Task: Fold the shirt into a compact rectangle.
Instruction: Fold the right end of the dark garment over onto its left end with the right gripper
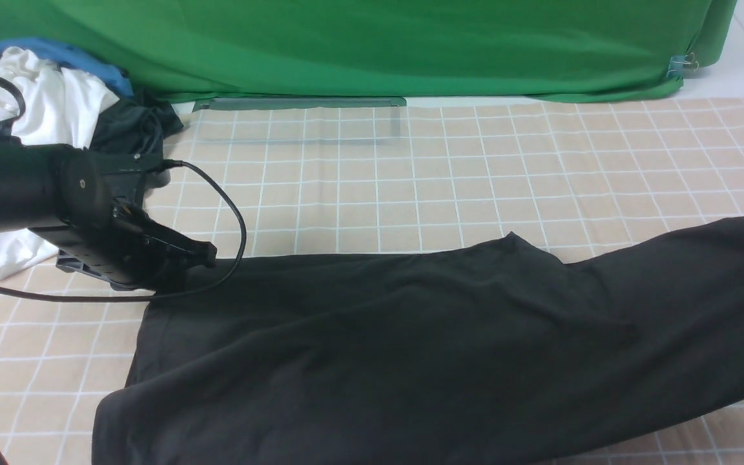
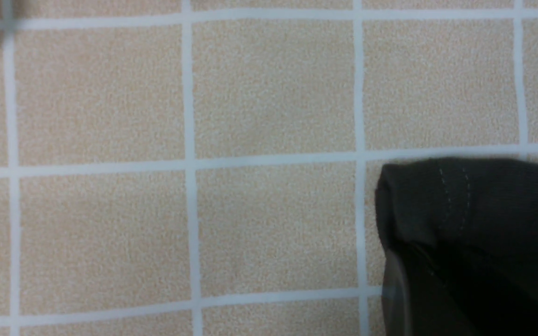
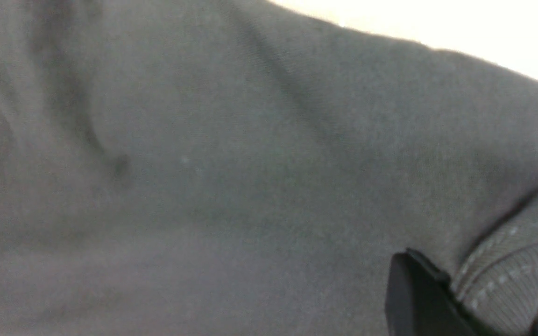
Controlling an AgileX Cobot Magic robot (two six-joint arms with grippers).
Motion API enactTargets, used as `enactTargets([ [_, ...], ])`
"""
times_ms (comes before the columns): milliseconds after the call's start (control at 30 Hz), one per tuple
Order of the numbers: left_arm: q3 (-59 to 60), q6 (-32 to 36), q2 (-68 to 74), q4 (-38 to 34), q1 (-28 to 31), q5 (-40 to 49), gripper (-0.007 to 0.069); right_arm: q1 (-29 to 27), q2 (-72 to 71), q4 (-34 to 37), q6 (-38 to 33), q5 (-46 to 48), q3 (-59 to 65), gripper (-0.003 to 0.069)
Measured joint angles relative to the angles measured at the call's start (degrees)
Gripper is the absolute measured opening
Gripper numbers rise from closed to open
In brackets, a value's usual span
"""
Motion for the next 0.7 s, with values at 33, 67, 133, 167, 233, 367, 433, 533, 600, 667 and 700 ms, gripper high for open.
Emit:
enactTargets([
  [33,0.00,0.19,-0.14,0.00,0.00,0.13,0.0046,0.00,0.00,0.00,0.00,0.00,0.00,0.0106],
  [67,0.00,0.20,-0.40,0.00,0.00,0.57,0.0040,0.00,0.00,0.00,0.00,0.00,0.00,0.0106],
  [133,0.00,0.20,-1.50,0.39,0.00,1.56,0.0037,0.00,0.00,0.00,0.00,-0.05,0.00,0.0106],
  [167,0.00,0.20,-2.30,0.56,0.00,1.85,0.0038,0.00,0.00,0.00,0.00,-0.05,0.00,0.0106],
  [233,0.05,0.20,-3.90,0.92,0.00,2.00,0.0038,0.00,0.00,0.00,0.00,-0.17,0.00,0.0106],
  [367,0.05,0.20,-6.57,1.16,0.00,0.32,0.0038,0.00,0.00,0.00,0.00,-0.31,0.00,0.0106],
  [433,0.05,0.20,-7.22,1.69,0.00,-1.51,0.0038,0.00,0.00,0.00,0.00,-0.49,0.00,0.0106],
  [533,0.05,0.20,-7.28,2.30,0.00,-3.00,0.0038,0.00,0.00,0.00,0.00,-0.68,0.00,0.0106],
  [600,0.05,0.20,-7.28,2.37,0.00,-3.13,0.0038,0.00,0.00,0.00,0.00,-0.87,0.00,0.0106],
  [667,0.05,0.20,-7.28,2.37,0.00,-3.37,0.0038,0.00,0.00,0.00,0.00,-0.87,0.00,0.0106],
  [700,0.05,0.20,-7.28,2.37,0.00,-3.37,0.0039,0.00,0.00,0.00,0.00,-0.87,0.00,0.0106],
])
